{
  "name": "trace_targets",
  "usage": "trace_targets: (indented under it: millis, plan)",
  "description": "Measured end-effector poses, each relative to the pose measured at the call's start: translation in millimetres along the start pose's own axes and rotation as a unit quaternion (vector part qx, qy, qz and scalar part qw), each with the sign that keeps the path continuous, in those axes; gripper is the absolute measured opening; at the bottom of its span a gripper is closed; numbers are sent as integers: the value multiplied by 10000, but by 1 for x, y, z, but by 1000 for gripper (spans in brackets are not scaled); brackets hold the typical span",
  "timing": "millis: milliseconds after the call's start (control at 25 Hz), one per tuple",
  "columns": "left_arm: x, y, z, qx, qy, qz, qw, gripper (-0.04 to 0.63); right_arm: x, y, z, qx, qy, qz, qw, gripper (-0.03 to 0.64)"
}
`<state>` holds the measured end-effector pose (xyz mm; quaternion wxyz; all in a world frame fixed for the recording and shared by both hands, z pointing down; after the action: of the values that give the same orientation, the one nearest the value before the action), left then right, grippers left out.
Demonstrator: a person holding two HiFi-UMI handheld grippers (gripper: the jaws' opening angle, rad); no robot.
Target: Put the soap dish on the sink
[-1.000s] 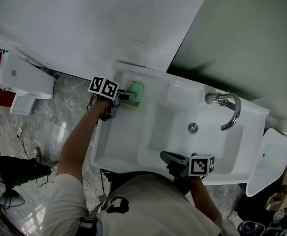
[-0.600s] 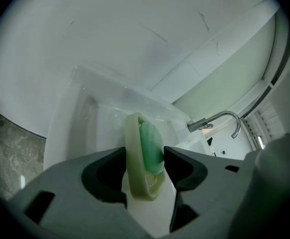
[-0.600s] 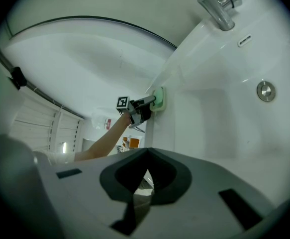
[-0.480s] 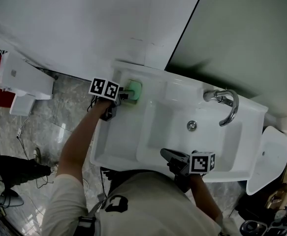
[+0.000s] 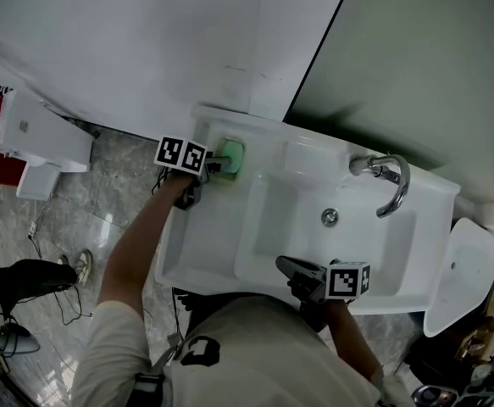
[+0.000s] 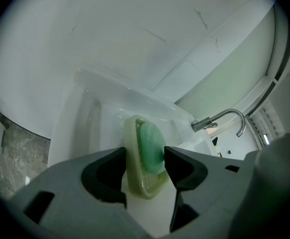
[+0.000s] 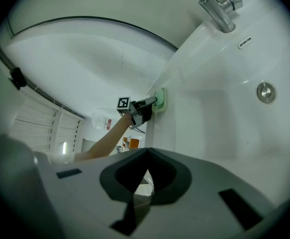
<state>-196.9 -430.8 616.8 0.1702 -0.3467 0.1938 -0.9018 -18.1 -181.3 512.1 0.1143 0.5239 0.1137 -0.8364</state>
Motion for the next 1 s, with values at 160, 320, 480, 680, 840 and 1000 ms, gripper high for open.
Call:
trace_targets:
  millis: [160,320,480,680,840,1000]
  plan:
    - [1,-1,1,-44,7,-85,10000,255,0,0,1,14,1,-13,10000,9]
    - [3,-3,1,-38,62,-204,9998,259,0,-1,2,6,-4,-26,10000,9]
    - [6,-4,1,11,281,-204,9994,240,2,-1,2,-18,6,-48,10000,9]
    - [6,-2,1,37,441,26,9990,245,1,-2,1,-55,9,-58,10000,9]
    - [3,-1,0,-29,544,167,9984,242,1,-2,0,-109,-23,-115,9999,9]
    - [3,2,1,-56,565,264,9980,235,4,-4,-1,-122,4,-120,9999,9]
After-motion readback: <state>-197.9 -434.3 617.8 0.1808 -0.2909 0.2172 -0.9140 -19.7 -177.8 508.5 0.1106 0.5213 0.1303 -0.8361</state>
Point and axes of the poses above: the fingertips, and each gripper's own axes: z forward along the fingers, x to its left, y out of its top, the point moved 3 cm from there along -z, backward along the fingers, and after that the axes turned 5 degrees about z, right-handed, at the moved point
